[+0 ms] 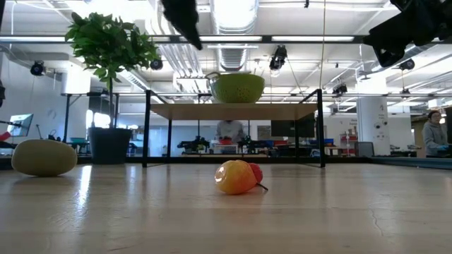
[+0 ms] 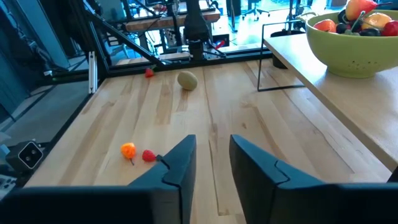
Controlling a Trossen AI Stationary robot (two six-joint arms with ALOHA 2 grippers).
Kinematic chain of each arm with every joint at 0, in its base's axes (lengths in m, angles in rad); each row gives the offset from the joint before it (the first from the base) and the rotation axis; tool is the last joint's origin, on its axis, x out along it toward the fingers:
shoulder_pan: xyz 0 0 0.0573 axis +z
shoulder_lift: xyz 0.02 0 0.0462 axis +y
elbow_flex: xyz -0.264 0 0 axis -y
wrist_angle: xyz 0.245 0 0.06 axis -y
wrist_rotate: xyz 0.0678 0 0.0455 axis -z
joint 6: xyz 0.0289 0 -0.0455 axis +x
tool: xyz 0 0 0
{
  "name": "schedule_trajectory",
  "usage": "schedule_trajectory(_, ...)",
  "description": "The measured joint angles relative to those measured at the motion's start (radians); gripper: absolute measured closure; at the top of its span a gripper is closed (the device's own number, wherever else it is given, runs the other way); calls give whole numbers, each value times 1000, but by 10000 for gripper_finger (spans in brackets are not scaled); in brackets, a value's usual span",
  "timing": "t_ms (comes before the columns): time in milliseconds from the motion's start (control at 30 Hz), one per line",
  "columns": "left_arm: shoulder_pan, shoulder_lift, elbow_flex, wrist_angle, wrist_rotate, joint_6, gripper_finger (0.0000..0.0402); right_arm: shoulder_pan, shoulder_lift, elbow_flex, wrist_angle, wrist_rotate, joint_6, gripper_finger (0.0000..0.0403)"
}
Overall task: Pick & Place Fruit
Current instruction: Put the red strawberry into the green strainer bowl on the shelf
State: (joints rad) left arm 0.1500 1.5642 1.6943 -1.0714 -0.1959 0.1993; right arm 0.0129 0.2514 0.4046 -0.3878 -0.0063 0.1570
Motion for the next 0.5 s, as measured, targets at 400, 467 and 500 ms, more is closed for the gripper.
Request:
schedule_trajectory(400, -302, 0, -89, -321, 87, -187, 268, 0, 0, 0, 0, 0, 0, 353)
schedule_trajectory(467, -361, 0, -115, -347, 97, -240, 268, 0, 0, 0, 0, 0, 0, 358)
schedule_trajectory(500, -390, 0, -128, -352, 101, -270, 268, 0, 0, 0, 0, 0, 0, 360)
